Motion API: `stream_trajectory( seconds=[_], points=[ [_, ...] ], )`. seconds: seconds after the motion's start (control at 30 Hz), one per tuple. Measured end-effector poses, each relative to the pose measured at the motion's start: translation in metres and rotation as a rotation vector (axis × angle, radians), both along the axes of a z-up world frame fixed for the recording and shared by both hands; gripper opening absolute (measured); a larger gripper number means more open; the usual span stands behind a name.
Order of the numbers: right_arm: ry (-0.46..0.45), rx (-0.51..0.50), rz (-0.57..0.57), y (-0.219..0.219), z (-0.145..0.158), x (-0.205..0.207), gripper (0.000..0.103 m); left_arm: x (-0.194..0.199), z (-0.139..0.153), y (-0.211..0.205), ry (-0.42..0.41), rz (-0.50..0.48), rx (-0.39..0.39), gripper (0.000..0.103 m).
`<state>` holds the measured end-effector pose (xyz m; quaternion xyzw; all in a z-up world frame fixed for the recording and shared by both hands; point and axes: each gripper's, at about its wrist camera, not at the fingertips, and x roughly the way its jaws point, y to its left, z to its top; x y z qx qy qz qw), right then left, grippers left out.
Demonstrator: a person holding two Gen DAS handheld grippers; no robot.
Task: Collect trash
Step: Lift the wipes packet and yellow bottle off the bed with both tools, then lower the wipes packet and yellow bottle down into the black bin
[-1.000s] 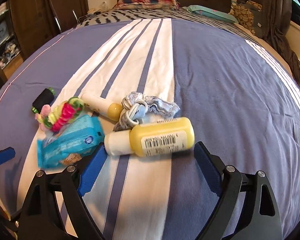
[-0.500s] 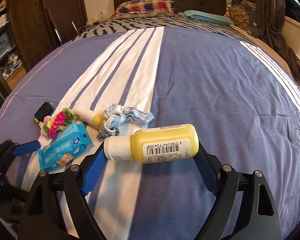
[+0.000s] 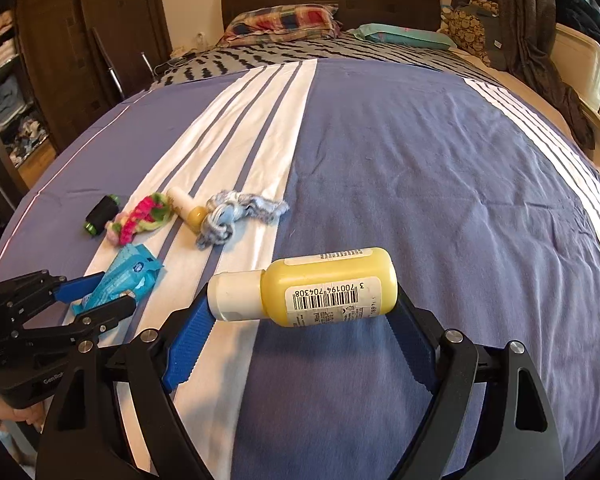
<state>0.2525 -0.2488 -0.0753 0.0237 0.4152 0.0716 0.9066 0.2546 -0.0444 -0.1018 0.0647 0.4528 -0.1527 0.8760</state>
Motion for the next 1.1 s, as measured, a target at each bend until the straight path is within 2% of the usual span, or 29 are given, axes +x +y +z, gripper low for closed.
stream_trajectory(
  seconds=[0.33, 0.57, 0.87, 1.1],
  points=[
    [-0.013, 0.033, 0.04, 0.012, 0.008, -0.064, 0.084, -0.08, 0.01, 0.003, -0.004, 0.008, -0.041, 0.04],
    [-0.038, 0.038, 0.058, 0.02, 0.017, -0.111, 0.084, -0.135, 0.03, 0.007, -0.069, 0.004, -0.054, 0.04],
    [-0.081, 0.047, 0.061, 0.022, 0.028, -0.165, 0.084, -0.186, 0.036, 0.013, -0.103, 0.001, -0.061, 0.04],
    [-0.085, 0.042, 0.068, 0.024, 0.022, -0.2, 0.084, -0.217, 0.03, 0.021, -0.105, 0.005, -0.074, 0.04]
  ],
)
